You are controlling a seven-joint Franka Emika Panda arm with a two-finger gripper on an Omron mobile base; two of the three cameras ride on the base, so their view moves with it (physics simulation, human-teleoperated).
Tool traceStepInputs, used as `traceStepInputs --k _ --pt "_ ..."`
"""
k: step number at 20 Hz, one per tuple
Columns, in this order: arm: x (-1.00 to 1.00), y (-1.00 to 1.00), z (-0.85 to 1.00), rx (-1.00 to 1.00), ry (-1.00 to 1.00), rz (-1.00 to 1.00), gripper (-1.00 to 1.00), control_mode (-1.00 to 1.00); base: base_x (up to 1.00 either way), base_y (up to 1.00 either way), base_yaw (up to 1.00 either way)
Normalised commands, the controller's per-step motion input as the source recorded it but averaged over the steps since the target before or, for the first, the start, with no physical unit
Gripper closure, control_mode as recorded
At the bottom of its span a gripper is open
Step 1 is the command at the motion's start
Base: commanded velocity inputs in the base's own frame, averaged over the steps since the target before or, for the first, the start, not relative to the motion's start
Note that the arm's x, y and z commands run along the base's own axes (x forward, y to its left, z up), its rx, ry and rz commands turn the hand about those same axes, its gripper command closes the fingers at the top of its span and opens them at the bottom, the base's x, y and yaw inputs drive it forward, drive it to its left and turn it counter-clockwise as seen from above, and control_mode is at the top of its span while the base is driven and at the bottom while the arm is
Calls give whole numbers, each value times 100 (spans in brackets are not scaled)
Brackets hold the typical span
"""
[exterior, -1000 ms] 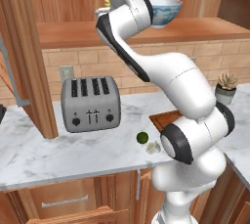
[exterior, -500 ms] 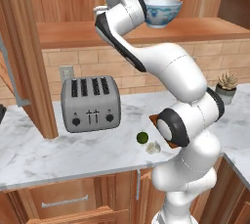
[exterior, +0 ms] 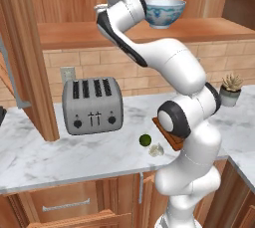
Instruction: Open the cabinet. Place the bowl and condiment on the counter. Then place the lime and garlic on the cutting board.
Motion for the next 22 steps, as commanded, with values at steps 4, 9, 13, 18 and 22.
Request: traceStepInputs --k 4,9,13,18,22 --pt "22 0 0 0 0 1 -100 -100 0 0 0" --pt "17 0 -5 0 0 3 -100 -100 0 0 0" --pt "17 0 -9 0 0 3 -100 -100 0 0 0" --pt "25 0 -16 3 0 3 -100 -100 0 0 0" --pt "37 0 -13 3 0 2 -100 -100 0 0 0"
